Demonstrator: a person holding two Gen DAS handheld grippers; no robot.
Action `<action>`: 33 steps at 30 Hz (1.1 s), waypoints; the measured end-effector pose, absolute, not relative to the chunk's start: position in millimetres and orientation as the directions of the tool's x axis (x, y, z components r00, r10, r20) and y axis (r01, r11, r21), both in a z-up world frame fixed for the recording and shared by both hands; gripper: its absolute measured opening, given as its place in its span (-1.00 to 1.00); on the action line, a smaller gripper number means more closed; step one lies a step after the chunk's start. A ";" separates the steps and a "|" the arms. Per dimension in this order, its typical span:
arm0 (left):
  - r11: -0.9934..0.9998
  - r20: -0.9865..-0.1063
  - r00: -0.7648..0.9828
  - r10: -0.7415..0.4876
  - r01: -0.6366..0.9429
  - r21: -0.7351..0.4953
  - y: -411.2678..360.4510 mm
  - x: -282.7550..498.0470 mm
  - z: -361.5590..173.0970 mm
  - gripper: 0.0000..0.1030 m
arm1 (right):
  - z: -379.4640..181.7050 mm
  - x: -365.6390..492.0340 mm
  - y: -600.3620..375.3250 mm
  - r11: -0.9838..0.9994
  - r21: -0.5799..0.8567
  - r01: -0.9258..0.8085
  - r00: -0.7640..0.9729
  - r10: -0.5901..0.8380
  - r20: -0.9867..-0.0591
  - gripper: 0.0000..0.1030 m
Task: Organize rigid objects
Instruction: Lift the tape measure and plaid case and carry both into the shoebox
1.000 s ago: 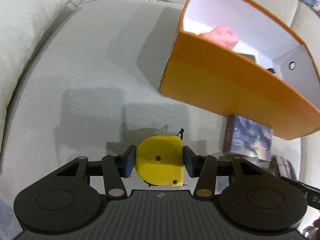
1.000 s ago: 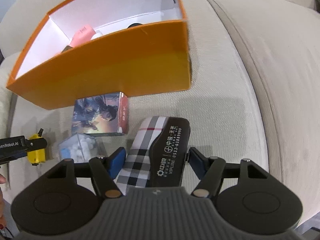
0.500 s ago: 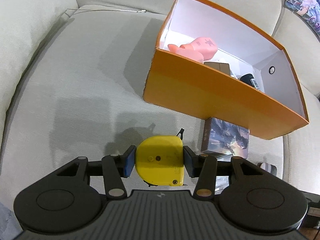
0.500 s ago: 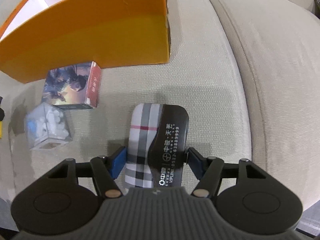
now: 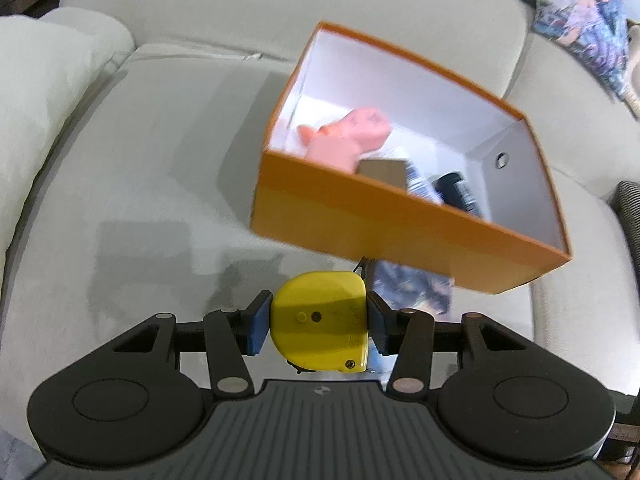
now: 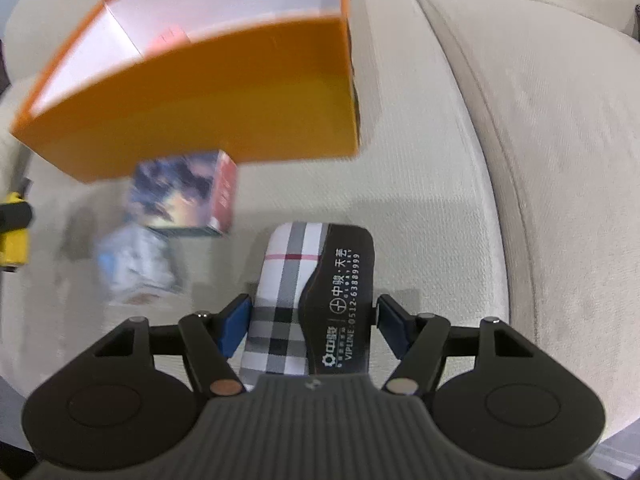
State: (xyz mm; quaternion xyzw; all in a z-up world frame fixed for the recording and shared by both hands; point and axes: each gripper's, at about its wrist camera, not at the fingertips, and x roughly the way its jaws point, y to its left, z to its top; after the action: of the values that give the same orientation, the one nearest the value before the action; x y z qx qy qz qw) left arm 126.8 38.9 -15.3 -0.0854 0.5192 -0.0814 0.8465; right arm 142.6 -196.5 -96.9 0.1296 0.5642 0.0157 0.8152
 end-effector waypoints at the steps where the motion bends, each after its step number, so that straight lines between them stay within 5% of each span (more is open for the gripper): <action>1: 0.970 -0.860 0.454 -0.235 0.054 -0.237 37.5 126.3 -12.2 0.10 | -92.0 140.4 -198.0 0.961 0.247 0.122 0.377 0.185 -0.907 0.34; 14: 0.932 -0.777 0.530 -0.341 0.085 -0.352 25.3 148.6 43.8 0.09 | -4.1 143.8 -223.5 0.768 0.639 0.037 0.649 0.468 -0.600 0.34; 20: 0.950 -0.766 0.572 -0.293 0.082 -0.302 2.0 194.8 56.5 0.09 | 27.1 202.8 -208.5 0.823 0.566 0.049 0.713 0.367 -0.597 0.34; 33: 0.981 -0.850 0.490 -0.192 0.068 -0.182 -16.5 257.1 -18.9 0.09 | -34.2 278.0 -173.4 0.910 0.399 0.118 0.617 0.247 -0.747 0.34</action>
State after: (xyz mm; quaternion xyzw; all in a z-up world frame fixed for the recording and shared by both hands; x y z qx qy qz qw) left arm 257.1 -16.5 -18.9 -0.0621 0.4993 -0.0754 0.8609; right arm 278.0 -173.4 -34.2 0.2094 0.4359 0.0370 0.8745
